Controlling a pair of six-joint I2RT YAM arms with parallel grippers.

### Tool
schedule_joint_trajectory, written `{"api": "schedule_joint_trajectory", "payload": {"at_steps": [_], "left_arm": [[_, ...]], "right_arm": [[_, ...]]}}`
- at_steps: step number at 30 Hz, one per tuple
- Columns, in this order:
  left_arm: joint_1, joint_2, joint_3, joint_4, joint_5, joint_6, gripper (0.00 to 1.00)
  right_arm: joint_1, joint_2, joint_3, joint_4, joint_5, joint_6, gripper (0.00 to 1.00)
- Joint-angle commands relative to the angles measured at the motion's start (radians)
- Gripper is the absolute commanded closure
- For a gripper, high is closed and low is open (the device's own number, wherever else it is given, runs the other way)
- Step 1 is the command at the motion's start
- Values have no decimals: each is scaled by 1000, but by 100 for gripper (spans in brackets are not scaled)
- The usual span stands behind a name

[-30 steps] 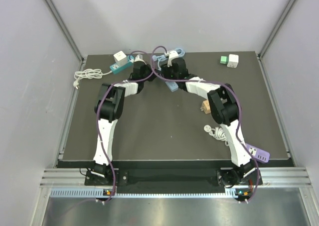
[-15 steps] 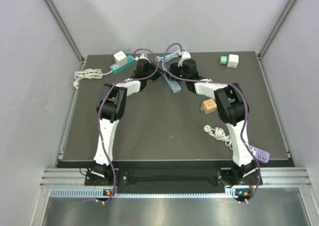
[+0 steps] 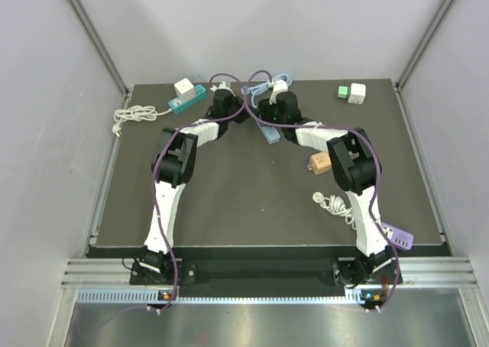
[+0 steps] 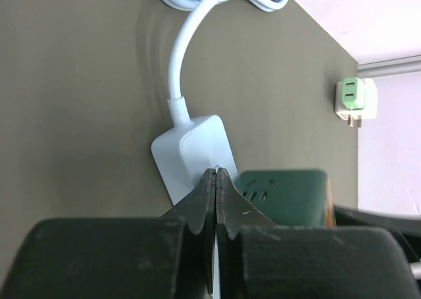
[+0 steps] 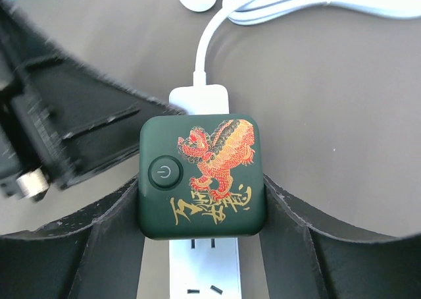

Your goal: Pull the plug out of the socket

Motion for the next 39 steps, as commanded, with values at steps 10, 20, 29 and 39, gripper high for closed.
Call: {"api": "schedule_joint_trajectory", "payload": {"at_steps": [10, 20, 29, 39], "left_arm": [[-10, 107, 22, -321, -49, 96, 100], [-11, 110, 24, -318, -46, 94, 100], [6, -20, -155, 18, 45, 126, 100], [84, -142, -478, 718, 321, -62, 91]], "right_arm": [[48, -201, 41, 185, 119, -9, 100], [-35, -116, 144, 80, 11, 70, 100], [-1, -141, 78, 114, 50, -71, 100], [18, -100, 101, 103, 79, -83, 100]]}}
